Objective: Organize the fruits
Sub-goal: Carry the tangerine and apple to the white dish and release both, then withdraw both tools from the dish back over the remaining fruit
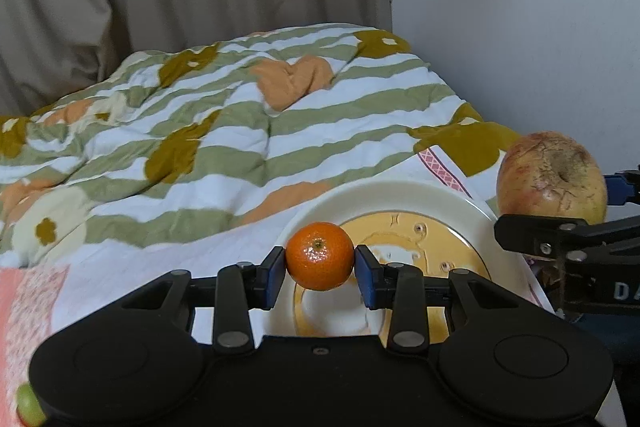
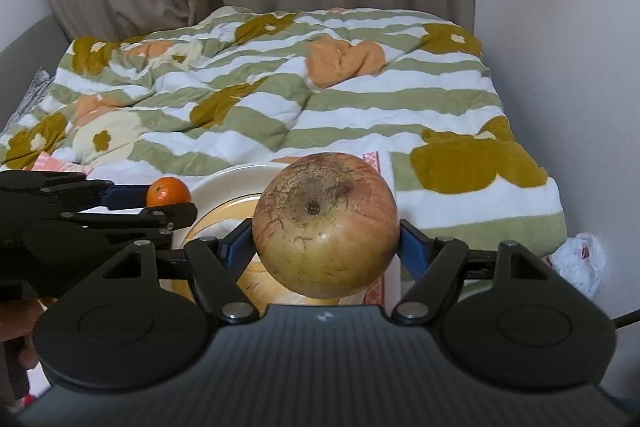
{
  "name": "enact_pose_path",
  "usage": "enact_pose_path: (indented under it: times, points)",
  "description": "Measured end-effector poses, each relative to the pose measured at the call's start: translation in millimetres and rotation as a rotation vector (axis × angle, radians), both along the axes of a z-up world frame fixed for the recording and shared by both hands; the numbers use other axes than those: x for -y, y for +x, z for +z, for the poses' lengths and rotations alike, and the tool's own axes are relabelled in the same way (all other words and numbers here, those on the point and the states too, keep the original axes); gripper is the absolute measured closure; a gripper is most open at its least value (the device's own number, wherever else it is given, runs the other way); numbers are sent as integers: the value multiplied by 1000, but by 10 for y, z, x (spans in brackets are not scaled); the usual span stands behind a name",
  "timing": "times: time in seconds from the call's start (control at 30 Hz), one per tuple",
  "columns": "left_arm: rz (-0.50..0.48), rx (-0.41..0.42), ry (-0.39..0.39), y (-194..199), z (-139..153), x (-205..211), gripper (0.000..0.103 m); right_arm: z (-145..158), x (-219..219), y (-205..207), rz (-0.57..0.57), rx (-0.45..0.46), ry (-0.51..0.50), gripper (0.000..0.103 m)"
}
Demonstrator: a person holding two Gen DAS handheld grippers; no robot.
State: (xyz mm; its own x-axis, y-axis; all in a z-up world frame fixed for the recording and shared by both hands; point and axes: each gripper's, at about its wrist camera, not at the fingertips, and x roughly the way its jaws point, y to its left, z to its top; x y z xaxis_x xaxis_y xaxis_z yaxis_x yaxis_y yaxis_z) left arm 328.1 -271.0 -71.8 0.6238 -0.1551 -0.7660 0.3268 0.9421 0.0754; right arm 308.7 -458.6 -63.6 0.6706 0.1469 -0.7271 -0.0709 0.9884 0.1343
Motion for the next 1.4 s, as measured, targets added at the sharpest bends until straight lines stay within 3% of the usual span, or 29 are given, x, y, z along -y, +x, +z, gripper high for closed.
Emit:
enact_pose_path:
  times: [0.2,0.5,0.53,0.57,0.6,0.63,0.67,0.8,1.03,1.4]
  points:
    - [-39,-32,7,301,-244,130,62,-109,58,136,-24,-25,-1,14]
    - [-92,-64,27,399,-429,214,61,-145,112,194,-45,-43,3,14]
    - [-95,-67,33,393,-429,219,57,-135,116,191,-46,-43,3,14]
    - [-97,-64,40,380,-419,222,36,-120,120,179,-47,-41,4,14]
    - [-110,-58,35,355,-394,218,27,-105,128,174,-48,-38,7,14]
    - [-122,-47,26,315,-356,206,11,-94,129,178,-49,-36,8,14]
    - [-120,-26,33,276,-321,199,3,-71,142,173,-48,-33,10,14]
    - [-142,14,76,138,-202,164,2,-1,164,155,-38,-22,22,14]
    - [-74,-27,39,28,-68,-120,2,9,50,212,16,-30,12,14]
    - [31,-36,53,-161,34,-478,2,-361,-399,404,146,-60,-39,14]
